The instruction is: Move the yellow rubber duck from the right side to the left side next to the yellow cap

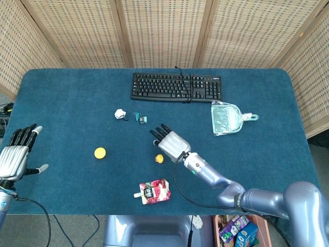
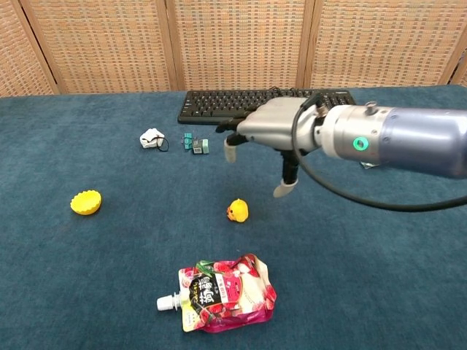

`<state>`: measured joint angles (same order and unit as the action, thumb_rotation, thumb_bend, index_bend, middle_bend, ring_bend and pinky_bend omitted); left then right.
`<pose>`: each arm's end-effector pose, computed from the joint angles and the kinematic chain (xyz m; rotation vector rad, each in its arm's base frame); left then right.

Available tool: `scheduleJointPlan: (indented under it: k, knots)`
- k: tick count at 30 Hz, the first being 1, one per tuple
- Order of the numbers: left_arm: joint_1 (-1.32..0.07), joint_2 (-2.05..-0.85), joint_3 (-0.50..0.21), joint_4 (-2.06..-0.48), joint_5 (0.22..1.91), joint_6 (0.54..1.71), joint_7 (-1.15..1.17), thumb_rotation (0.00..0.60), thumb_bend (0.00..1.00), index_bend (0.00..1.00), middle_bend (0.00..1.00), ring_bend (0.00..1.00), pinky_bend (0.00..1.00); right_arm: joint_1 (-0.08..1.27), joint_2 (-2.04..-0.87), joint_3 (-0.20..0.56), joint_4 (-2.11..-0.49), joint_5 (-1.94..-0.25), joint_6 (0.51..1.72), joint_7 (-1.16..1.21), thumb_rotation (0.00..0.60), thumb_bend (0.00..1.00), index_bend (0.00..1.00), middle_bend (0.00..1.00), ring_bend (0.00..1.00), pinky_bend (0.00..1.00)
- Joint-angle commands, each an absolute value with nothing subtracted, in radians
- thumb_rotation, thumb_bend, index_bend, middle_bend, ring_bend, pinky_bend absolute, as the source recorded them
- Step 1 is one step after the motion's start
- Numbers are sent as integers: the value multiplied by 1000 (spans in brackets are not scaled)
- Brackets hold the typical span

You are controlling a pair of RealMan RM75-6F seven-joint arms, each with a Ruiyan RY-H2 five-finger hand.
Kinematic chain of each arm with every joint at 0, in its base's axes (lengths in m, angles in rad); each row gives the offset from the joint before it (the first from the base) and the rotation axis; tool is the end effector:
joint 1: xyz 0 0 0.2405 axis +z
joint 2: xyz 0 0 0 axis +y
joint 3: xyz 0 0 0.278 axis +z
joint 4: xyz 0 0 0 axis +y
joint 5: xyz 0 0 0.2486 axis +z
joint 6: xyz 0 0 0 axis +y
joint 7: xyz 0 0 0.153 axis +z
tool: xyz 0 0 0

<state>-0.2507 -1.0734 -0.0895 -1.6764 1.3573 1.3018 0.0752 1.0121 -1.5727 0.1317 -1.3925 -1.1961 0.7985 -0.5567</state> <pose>-0.3231 0.2578 0.1301 -1.4648 -0.9303 -0.8442 -0.0775 -0.3996 -0.0865 2.2345 -0.3813 0.7973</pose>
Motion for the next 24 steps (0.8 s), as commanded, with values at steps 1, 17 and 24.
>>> scheduleJointPlan:
  k: [1,17,24]
  knots:
    - [-249,-1073,-87,-1674,1365,1306,70,600,0,0,0,0,0,894,-1399,93,-1527,-1242,948,-540,600,78,224,0,0,0]
    - [-386,-1102,-81,-1577,1559,1208,29,600,0,0,0,0,0,429,-1247,11,-1288,-1277,1358,-3,600,0,0,0,0,0]
    - [-590,-1141,-85,-1574,1647,968,88,600,0,0,0,0,0,318,-1228,8,-1429,-1263,1432,-21,600,0,0,0,0,0]
